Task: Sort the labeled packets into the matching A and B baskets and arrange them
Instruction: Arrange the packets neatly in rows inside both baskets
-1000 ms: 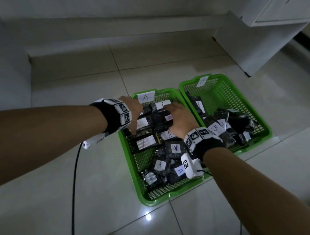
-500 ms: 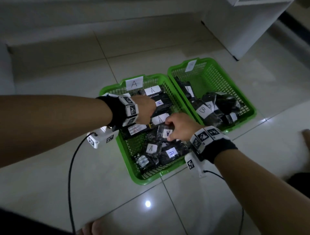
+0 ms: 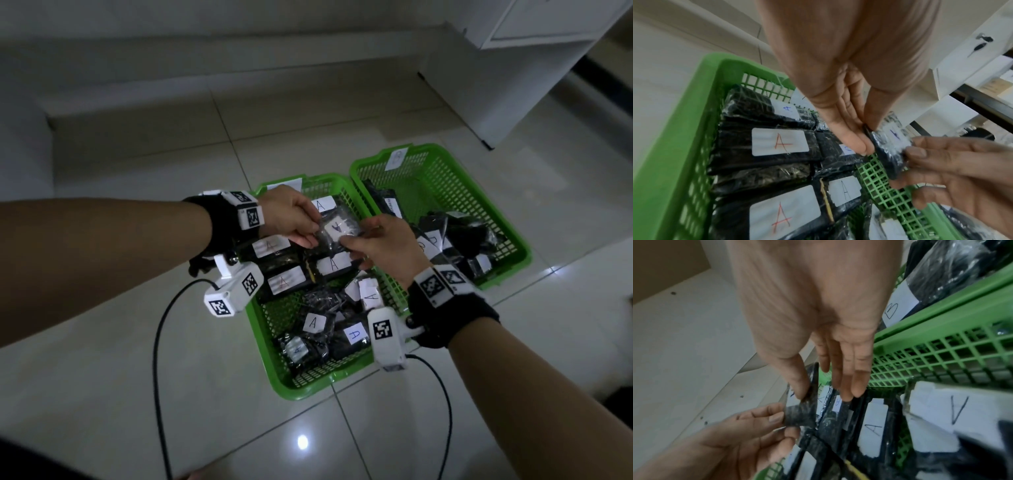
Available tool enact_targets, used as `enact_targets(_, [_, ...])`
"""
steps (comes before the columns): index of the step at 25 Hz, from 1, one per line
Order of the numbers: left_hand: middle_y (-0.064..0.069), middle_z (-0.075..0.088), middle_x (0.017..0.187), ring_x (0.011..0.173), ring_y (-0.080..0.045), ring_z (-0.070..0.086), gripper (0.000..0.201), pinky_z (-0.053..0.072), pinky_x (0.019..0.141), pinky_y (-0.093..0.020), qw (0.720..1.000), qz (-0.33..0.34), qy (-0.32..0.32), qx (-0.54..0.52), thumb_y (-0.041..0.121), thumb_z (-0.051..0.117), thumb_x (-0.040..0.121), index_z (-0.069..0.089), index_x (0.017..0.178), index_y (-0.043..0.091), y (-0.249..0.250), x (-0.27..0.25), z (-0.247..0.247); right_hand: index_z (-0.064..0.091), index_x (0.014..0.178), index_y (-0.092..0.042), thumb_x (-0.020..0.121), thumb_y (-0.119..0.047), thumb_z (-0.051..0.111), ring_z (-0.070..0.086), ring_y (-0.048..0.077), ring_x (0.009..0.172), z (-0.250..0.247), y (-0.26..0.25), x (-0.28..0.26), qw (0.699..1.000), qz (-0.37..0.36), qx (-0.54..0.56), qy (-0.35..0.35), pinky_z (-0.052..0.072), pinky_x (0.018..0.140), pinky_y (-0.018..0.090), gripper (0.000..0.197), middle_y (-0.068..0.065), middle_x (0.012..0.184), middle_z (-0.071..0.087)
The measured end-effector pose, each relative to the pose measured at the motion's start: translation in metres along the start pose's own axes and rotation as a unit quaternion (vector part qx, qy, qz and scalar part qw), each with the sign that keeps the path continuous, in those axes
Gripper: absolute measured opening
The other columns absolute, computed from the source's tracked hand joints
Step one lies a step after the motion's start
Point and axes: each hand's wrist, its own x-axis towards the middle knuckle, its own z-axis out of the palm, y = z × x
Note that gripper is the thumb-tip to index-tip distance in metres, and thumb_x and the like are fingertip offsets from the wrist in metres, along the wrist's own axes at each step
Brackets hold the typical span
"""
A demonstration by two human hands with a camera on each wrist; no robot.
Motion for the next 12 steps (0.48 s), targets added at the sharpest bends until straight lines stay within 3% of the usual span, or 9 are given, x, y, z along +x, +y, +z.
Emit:
enact_targets(2, [-0.029, 0.068, 0.094, 0.068, -0.026, 0.074, 0.034, 0.063, 0.069, -0.038, 0.999, -0.009, -0.01, -0.029, -0.016, 0.061, 0.087, 0.055, 0.119, -0.008, 0.002, -0.002, 0.0, 0.066, 0.109, 0.004, 0.084, -0.005, 0.079, 0.074, 0.028, 0.077, 0.003, -0.005, 0.001, 0.997, 0.006, 0.083, -0.006, 0.063, 0.073, 0.042, 0.03, 0.017, 0.095, 0.076])
enact_targets(4, [-0.029, 0.069, 0.104, 0.078, -0.033, 0.074, 0.046, 0.062, 0.075, -0.043, 0.998, -0.023, -0.051, -0.013, -0.012, 0.065, 0.085, 0.052, 0.128, -0.001, 0.003, -0.005, 0.001, 0.067, 0.11, 0.003, 0.085, -0.004, 0.077, 0.071, 0.025, 0.075, 0.004, -0.01, 0.002, 0.991, -0.001, 0.134, 0.019, 0.06, 0.065, 0.036, 0.028, 0.016, 0.095, 0.076])
enact_targets(6, [-0.025, 0.068, 0.111, 0.086, -0.036, 0.074, 0.048, 0.061, 0.078, -0.047, 0.997, -0.031, -0.075, 0.006, 0.002, 0.07, 0.088, 0.051, 0.13, 0.011, 0.003, -0.008, 0.003, 0.069, 0.109, 0.0, 0.084, -0.004, 0.076, 0.066, 0.02, 0.071, 0.002, -0.009, 0.003, 0.993, -0.008, 0.115, 0.02, 0.051, 0.057, 0.03, 0.026, 0.011, 0.09, 0.075])
enact_targets(8, [-0.017, 0.066, 0.113, 0.091, -0.033, 0.073, 0.047, 0.061, 0.078, -0.048, 0.998, -0.02, -0.05, 0.022, 0.015, 0.074, 0.087, 0.053, 0.129, 0.015, 0.002, -0.008, 0.003, 0.073, 0.106, -0.004, 0.084, -0.004, 0.074, 0.06, 0.018, 0.071, 0.002, -0.004, -0.003, 0.998, -0.006, 0.064, -0.028, 0.045, 0.056, 0.028, 0.022, 0.008, 0.087, 0.074])
enact_targets(10, [-0.013, 0.068, 0.111, 0.089, -0.022, 0.073, 0.038, 0.062, 0.072, -0.038, 0.991, -0.001, -0.068, 0.117, 0.016, 0.074, 0.087, 0.062, 0.123, 0.013, -0.002, -0.009, 0.004, 0.076, 0.108, -0.014, 0.085, -0.008, 0.075, 0.061, 0.017, 0.077, 0.003, 0.002, -0.01, 0.997, 0.018, -0.021, -0.074, 0.047, 0.058, 0.026, 0.023, 0.003, 0.094, 0.076])
enact_targets(12, [-0.006, 0.073, 0.109, 0.075, -0.009, 0.071, 0.025, 0.059, 0.066, -0.026, 0.935, 0.02, -0.125, 0.331, 0.016, 0.071, 0.089, 0.069, 0.114, 0.015, -0.009, -0.013, 0.008, 0.075, 0.112, -0.018, 0.089, -0.009, 0.07, 0.065, 0.016, 0.079, 0.003, 0.004, -0.016, 0.984, 0.049, -0.135, -0.105, 0.048, 0.058, 0.022, 0.026, 0.002, 0.101, 0.074])
